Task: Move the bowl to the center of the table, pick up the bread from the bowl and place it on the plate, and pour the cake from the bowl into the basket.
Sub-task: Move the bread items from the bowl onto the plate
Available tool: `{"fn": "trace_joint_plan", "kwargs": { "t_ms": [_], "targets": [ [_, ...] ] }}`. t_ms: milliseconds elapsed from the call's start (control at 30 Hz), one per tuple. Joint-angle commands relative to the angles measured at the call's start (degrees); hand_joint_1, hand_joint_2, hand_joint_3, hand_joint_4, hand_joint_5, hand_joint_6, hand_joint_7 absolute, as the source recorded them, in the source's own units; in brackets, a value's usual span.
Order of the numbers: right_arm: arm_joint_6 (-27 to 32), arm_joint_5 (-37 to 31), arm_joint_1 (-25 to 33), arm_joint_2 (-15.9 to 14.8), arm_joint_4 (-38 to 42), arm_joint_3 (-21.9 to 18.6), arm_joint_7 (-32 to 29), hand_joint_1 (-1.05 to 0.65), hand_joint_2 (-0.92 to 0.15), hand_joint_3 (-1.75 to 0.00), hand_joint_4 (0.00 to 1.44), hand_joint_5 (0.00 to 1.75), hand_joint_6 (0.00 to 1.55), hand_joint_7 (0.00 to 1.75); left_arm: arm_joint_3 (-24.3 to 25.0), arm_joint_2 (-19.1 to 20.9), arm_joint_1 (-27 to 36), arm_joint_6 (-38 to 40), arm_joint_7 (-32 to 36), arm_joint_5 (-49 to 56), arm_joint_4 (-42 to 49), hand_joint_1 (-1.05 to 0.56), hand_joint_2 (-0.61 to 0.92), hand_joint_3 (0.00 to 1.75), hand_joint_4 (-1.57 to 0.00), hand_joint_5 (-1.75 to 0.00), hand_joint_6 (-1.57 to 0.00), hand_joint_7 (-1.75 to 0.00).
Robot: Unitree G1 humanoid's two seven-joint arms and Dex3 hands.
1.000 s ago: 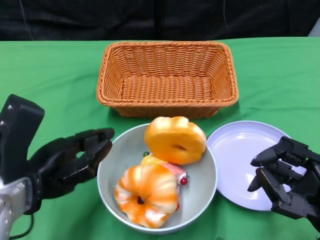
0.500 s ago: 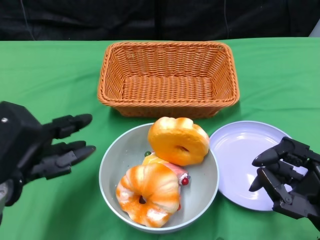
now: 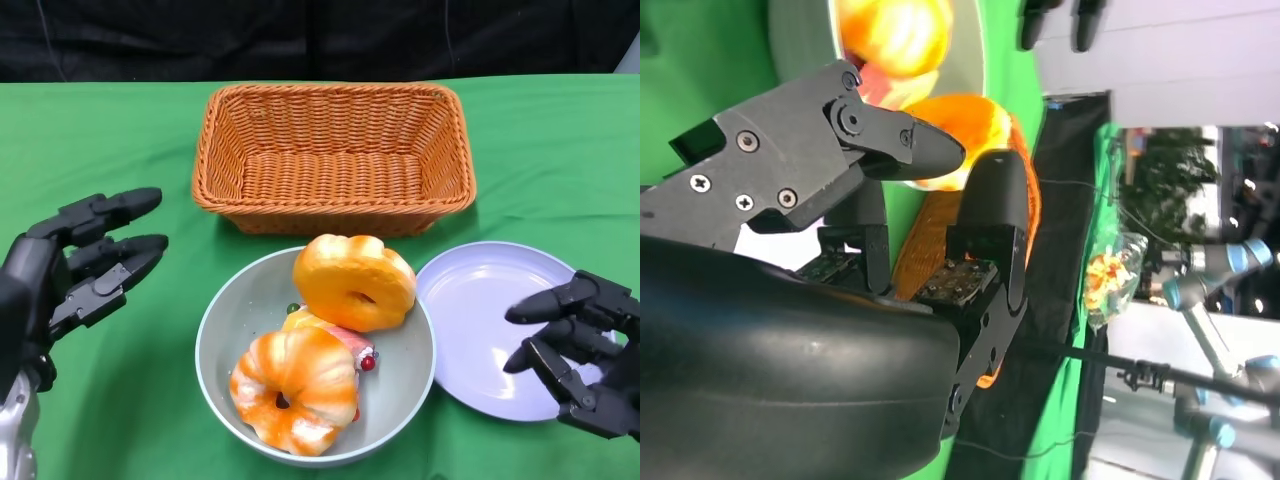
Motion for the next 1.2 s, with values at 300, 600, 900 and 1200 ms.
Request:
{"fn": "trace_joint_plan", "kwargs": {
  "t_ms": [300,600,900,1200],
  "targets": [
    [9.2,-22.9,3.5,-8.5,-18.9,5.0,-1.1,-0.62,-0.92,-0.03,0.45,0.28,0.48,0.05,1.4,0.5,-5.5,-14.7,0.1,-0.5,13.2,0.01,0.73,0.86,-0.79,-1.47,-0.88,-1.01],
    [21.4,-42.8,-3.9,-8.3,-29.0,13.2,1.9,-0.73,-0.92,-0.04,0.51,0.2,0.45,0.01,1.8,0.2,-7.2,-17.5,-1.7,-1.7,16.9,0.03,0.67,0.95,-0.78,-1.54,-0.85,-1.11],
    [30.8,-55.5,-16.8,-6.2,-25.2,20.2,7.5,-0.74,-0.92,-0.07,0.56,0.17,0.41,0.0,1.1,0.6,-7.4,-20.4,-2.9,-0.7,19.4,0.02,0.67,0.93,-0.78,-1.54,-0.83,-1.12],
    [35.0,-58.6,-27.1,-3.6,-13.4,22.6,7.6,-0.78,-0.92,-0.13,0.55,0.11,0.37,0.0,0.8,0.8,-7.6,-21.6,-2.4,0.1,20.3,0.01,0.71,0.86,-0.78,-1.51,-0.85,-1.05]
  ]
}}
